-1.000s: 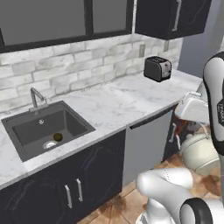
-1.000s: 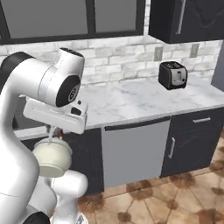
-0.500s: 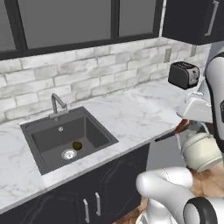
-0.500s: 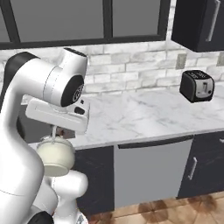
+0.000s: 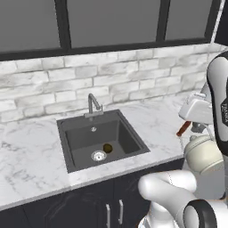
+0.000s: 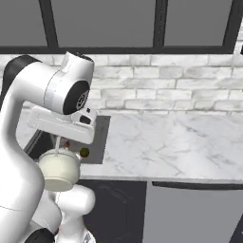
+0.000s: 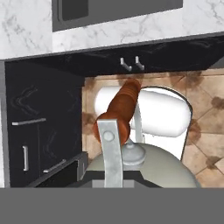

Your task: Open the cabinet, pick the kettle from the cabinet, and place it in the sink.

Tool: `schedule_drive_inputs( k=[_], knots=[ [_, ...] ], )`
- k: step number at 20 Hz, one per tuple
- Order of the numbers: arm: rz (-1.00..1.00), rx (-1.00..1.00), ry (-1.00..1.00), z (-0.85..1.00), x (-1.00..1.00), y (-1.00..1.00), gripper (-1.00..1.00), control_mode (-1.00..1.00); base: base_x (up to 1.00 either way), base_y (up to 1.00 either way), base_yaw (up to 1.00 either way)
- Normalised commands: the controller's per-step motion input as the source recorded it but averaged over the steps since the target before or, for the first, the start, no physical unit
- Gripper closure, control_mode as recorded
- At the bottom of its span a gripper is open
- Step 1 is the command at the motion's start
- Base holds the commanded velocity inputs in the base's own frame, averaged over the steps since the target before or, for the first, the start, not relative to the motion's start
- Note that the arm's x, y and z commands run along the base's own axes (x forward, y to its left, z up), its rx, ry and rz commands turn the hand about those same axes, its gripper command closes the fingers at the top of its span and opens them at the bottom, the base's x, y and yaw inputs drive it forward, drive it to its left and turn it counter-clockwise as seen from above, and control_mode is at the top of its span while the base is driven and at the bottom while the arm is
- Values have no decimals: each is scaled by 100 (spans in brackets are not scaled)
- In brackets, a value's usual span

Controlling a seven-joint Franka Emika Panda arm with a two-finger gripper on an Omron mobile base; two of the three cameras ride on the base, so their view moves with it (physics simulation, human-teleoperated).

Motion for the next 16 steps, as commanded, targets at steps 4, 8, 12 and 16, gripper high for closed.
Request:
schedule_drive_inputs(
  k=[4, 8, 12, 16],
  knots=[
    [0, 0, 0, 0, 0, 0, 100, 100, 5, -16, 61],
    [0, 0, 0, 0, 0, 0, 100, 100, 17, -28, 34],
    [0, 0, 0, 0, 0, 0, 100, 100, 29, -31, 19],
    [0, 0, 0, 0, 0, 0, 100, 100, 32, -32, 8]
  ],
)
